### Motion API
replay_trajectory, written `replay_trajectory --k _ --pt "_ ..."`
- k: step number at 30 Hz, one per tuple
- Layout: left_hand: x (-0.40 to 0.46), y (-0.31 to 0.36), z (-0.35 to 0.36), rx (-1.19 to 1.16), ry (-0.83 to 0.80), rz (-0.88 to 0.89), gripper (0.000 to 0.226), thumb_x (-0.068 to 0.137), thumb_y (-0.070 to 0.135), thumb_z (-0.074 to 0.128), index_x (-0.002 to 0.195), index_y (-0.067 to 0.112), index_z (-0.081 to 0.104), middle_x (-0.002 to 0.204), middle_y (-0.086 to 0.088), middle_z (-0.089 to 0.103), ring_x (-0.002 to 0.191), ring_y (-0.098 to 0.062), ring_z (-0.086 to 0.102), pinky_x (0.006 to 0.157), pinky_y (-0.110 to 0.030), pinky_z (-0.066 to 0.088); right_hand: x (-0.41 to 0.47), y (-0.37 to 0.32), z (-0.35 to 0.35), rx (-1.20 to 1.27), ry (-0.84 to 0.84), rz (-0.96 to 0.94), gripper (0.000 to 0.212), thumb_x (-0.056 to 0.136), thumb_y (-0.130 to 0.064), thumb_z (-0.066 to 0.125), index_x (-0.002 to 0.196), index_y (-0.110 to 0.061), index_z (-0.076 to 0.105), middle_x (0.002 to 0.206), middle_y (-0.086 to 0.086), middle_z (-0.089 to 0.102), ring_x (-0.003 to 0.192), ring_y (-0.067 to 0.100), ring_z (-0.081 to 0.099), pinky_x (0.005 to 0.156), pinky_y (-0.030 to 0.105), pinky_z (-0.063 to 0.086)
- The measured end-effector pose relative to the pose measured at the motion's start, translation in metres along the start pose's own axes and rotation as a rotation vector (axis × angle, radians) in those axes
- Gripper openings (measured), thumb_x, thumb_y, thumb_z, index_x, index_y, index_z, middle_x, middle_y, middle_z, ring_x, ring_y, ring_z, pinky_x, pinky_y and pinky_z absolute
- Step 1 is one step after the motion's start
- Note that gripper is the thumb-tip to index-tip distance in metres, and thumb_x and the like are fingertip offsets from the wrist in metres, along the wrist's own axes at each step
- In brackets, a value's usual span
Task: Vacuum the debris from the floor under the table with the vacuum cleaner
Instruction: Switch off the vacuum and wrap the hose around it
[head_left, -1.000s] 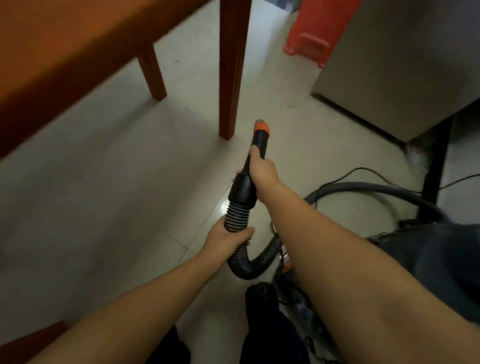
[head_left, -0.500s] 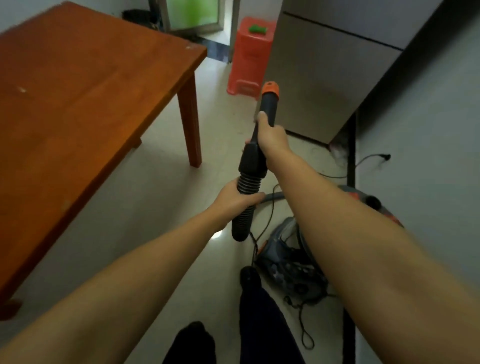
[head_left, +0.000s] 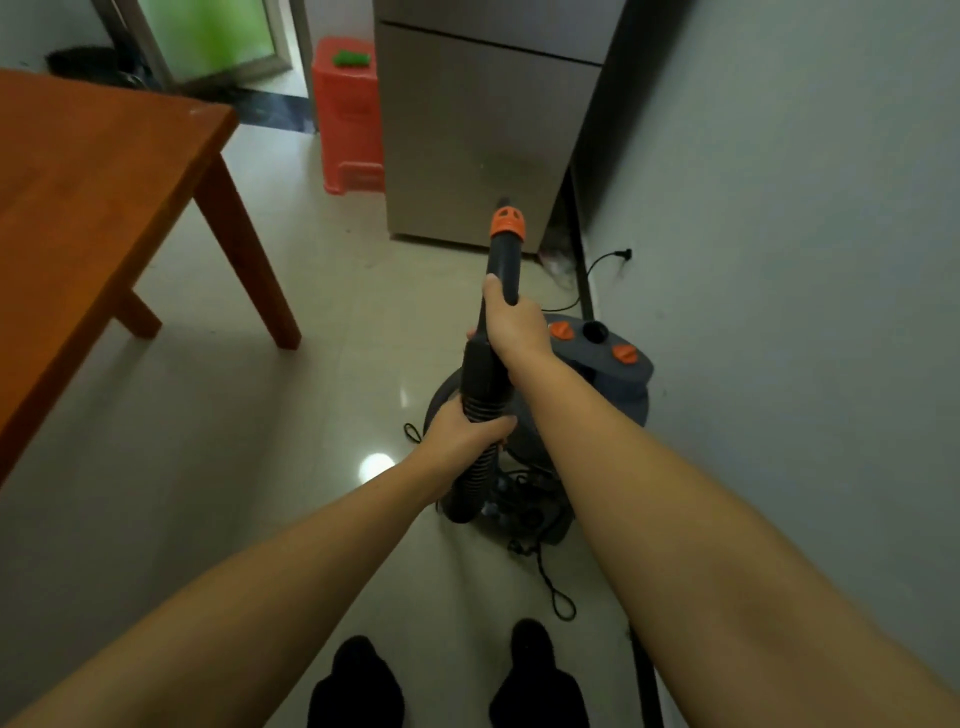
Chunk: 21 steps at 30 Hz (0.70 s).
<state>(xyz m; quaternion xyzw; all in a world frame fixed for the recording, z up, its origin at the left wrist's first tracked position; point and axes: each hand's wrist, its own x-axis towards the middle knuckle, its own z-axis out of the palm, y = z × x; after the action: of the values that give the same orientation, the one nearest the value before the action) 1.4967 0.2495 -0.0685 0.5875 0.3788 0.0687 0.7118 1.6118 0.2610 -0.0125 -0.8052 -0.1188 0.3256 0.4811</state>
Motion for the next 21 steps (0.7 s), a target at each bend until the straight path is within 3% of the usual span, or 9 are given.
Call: replay_trajectory --k 3,8,11,14,18,21 --pt "0.015 0.0 0.051 0.057 0.02 0.018 0.014 0.079 0.008 0.067 0.087 0.014 0.057 0.072 -0.005 0.062 0.068 -0.018 0.06 0.069 -0.034 0.051 0.02 0.017 -0.05 0.01 -0.008 -0.022 0.042 0.097 -0.048 0.042 0.11 -0.009 0.051 0.078 0.003 0.062 0.075 0.02 0.065 0.066 0.033 0.053" --pt "0.044 -0.002 0.143 0.063 0.13 0.016 0.027 0.078 0.012 0.068 0.087 0.032 0.052 0.084 -0.004 0.064 0.083 -0.023 0.063 0.077 -0.038 0.052 0.068 0.053 -0.129 0.022 -0.233 -0.039 0.049 0.095 -0.052 0.043 0.119 -0.01 0.051 0.086 0.009 0.068 0.084 0.027 0.069 0.09 0.045 0.055" --pt "0.055 -0.004 0.189 0.061 0.158 -0.019 0.021 0.081 0.012 0.067 0.097 0.021 0.057 0.088 -0.006 0.063 0.083 -0.02 0.061 0.07 -0.028 0.05 0.101 0.064 -0.181 0.004 -0.31 -0.033 0.053 0.095 -0.056 0.037 0.116 -0.011 0.054 0.105 0.014 0.067 0.098 0.029 0.067 0.092 0.047 0.053" --pt "0.065 -0.009 0.207 0.055 0.231 -0.052 0.021 0.082 0.013 0.067 0.101 0.013 0.057 0.088 -0.009 0.063 0.08 -0.019 0.06 0.064 -0.024 0.047 0.146 0.074 -0.23 0.015 -0.229 0.009 0.036 0.102 -0.037 0.037 0.115 -0.006 0.05 0.1 0.011 0.063 0.09 0.023 0.065 0.078 0.036 0.056" --pt "0.086 -0.025 0.21 -0.019 0.361 -0.115 0.016 0.082 0.011 0.066 0.096 0.014 0.058 0.086 -0.01 0.064 0.079 -0.021 0.061 0.069 -0.03 0.049 0.21 0.104 -0.27 -0.178 -0.149 0.14 0.017 0.102 -0.016 0.04 0.096 -0.004 0.05 0.077 0.01 0.053 0.062 0.019 0.055 0.055 0.029 0.048" --pt "0.108 -0.037 0.21 -0.08 0.439 -0.159 0.016 0.083 0.013 0.066 0.097 0.013 0.059 0.079 -0.006 0.064 0.075 -0.022 0.061 0.07 -0.032 0.05 0.246 0.142 -0.261 -0.301 -0.195 0.252 0.02 0.1 -0.017 0.043 0.111 -0.001 0.049 0.074 0.015 0.054 0.057 0.023 0.053 0.05 0.032 0.045"
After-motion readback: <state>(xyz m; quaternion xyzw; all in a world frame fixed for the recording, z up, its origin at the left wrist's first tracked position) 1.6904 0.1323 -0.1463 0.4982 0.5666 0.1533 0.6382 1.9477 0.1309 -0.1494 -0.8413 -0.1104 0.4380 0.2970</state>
